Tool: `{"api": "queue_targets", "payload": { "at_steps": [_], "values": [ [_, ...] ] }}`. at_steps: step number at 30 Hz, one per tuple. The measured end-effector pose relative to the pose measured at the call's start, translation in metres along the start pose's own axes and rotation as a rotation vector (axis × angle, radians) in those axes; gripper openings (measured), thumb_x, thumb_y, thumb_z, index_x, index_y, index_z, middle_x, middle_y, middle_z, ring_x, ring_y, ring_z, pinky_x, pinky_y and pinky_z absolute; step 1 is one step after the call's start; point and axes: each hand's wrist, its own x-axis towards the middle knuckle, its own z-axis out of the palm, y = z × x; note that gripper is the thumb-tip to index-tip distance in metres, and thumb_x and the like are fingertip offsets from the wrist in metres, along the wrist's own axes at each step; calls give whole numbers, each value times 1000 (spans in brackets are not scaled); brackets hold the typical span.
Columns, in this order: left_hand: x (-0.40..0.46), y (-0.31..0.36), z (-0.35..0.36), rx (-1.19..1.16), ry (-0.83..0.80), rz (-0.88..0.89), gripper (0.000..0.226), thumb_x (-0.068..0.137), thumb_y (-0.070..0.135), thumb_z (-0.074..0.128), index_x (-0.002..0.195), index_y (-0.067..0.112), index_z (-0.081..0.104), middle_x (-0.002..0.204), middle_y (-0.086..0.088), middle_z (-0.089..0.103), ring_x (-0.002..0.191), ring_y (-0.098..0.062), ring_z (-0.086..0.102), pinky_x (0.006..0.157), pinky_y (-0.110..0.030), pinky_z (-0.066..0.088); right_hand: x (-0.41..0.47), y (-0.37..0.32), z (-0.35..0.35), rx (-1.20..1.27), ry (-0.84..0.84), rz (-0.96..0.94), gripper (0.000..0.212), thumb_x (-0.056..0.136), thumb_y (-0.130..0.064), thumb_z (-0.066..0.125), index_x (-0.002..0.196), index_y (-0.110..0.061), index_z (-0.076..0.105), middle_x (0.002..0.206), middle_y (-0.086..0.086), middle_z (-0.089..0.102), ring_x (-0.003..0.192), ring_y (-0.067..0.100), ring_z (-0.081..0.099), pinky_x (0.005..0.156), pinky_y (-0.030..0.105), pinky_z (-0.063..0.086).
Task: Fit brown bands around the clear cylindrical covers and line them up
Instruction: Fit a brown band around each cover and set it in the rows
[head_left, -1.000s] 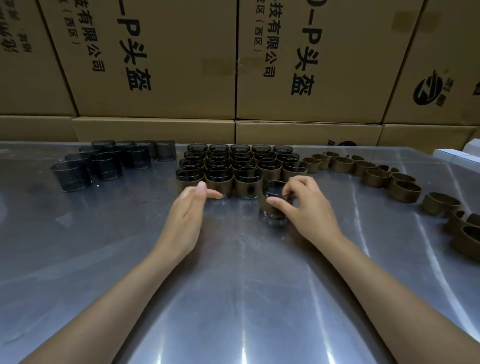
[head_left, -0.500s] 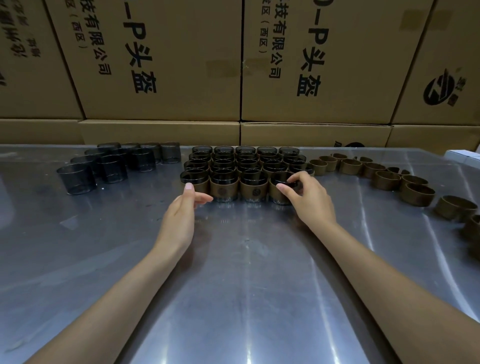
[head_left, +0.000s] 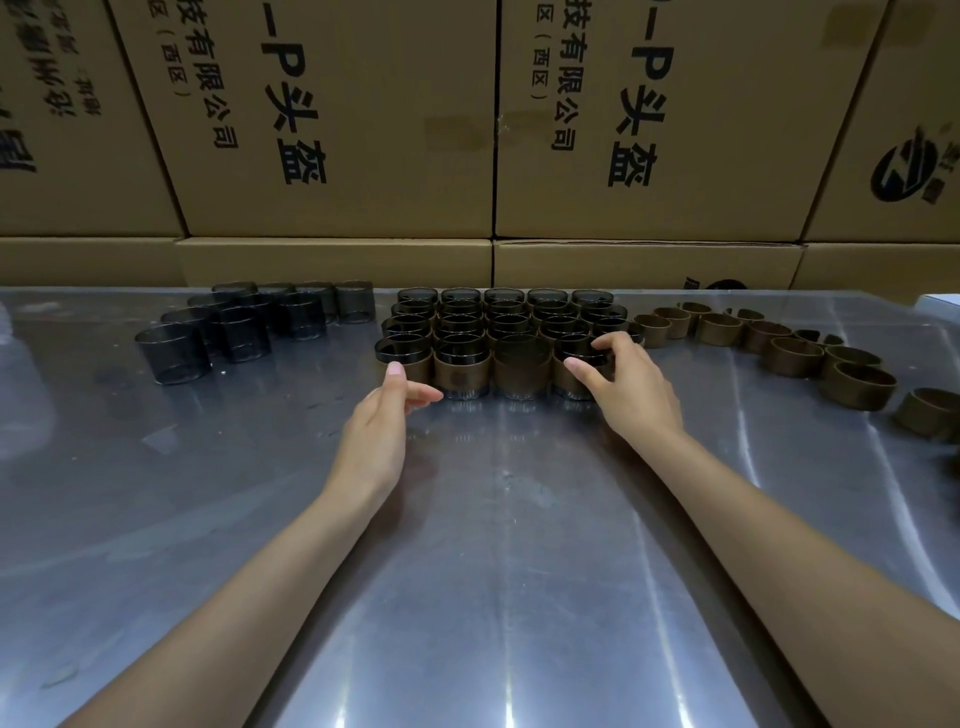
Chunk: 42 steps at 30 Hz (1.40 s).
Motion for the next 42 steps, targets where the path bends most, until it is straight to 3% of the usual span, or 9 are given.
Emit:
{"api": "queue_targets", "payload": {
  "at_steps": [3, 5, 8, 13, 17, 21, 26, 37, 42],
  "values": [
    [2, -2, -2, -11, -1, 12, 53, 105, 41, 21, 84, 25, 67, 99, 9, 63, 94, -1, 54, 83, -25, 32, -14, -7, -2, 28, 161, -24, 48, 95, -49, 50, 131, -19, 47, 137, 5, 41, 115, 22, 51, 75, 30, 40],
    [8, -5, -8, 68, 14, 44, 41, 105, 37, 30, 90, 24, 67, 107, 3, 60, 102, -9, 54, 85, -24, 31, -26, -17, -5, 67, 270, -116, 27, 98, -41, 46, 111, -19, 54, 115, 0, 49, 95, 16, 55, 66, 28, 39],
    [24, -16, -33, 317, 101, 143, 16, 99, 25, 47, 101, 21, 63, 110, 0, 54, 110, -17, 52, 85, -23, 31, -48, -32, -1, -74, 44, -353, 27, 100, -36, 41, 80, -21, 51, 74, -9, 53, 65, 11, 51, 56, 28, 32],
    [65, -46, -99, 1007, 60, 243, 31, 95, 21, 54, 124, 10, 58, 129, -9, 50, 118, -28, 46, 92, -40, 43, -63, -54, 11, -257, -204, -484, 20, 97, -42, 44, 87, -28, 51, 78, -10, 56, 79, 17, 57, 61, 30, 33],
    [95, -64, -147, 1158, 246, 131, 50, 91, 15, 56, 137, -1, 46, 146, -22, 39, 135, -39, 34, 108, -51, 30, -60, -51, 15, -217, -248, -446, 16, 97, -42, 45, 86, -30, 47, 66, -14, 46, 74, 16, 52, 62, 30, 32],
    [118, -79, -166, 1112, 281, -39, 66, 93, 21, 56, 146, -4, 27, 154, -24, 26, 143, -40, 17, 114, -55, 18, -58, -49, 17, -205, -247, -455, 16, 97, -43, 44, 86, -31, 47, 64, -14, 45, 71, 13, 49, 59, 30, 31],
    [122, -81, -166, 1150, 374, 106, 33, 92, 8, 59, 115, -15, 54, 116, -39, 53, 114, -52, 42, 95, -58, 36, -57, -49, 19, -208, -248, -453, 15, 97, -42, 44, 86, -31, 47, 63, -14, 44, 69, 12, 46, 59, 31, 30],
    [34, -40, -102, 845, 60, 373, 24, 95, 33, 54, 80, 16, 47, 91, -1, 51, 119, -23, 36, 72, -37, 39, -69, -56, 9, -243, -217, -423, 21, 98, -42, 42, 94, -25, 52, 84, -8, 61, 83, 20, 60, 62, 31, 35],
    [-24, -15, -70, 643, -84, 513, 40, 97, 52, 37, 76, 20, 47, 85, 12, 48, 109, -10, 35, 80, -32, 35, -91, -55, 2, -121, -366, -459, 47, 80, -75, 45, 105, -36, 47, 83, -20, 46, 83, 5, 48, 66, 29, 33]
  ]
}}
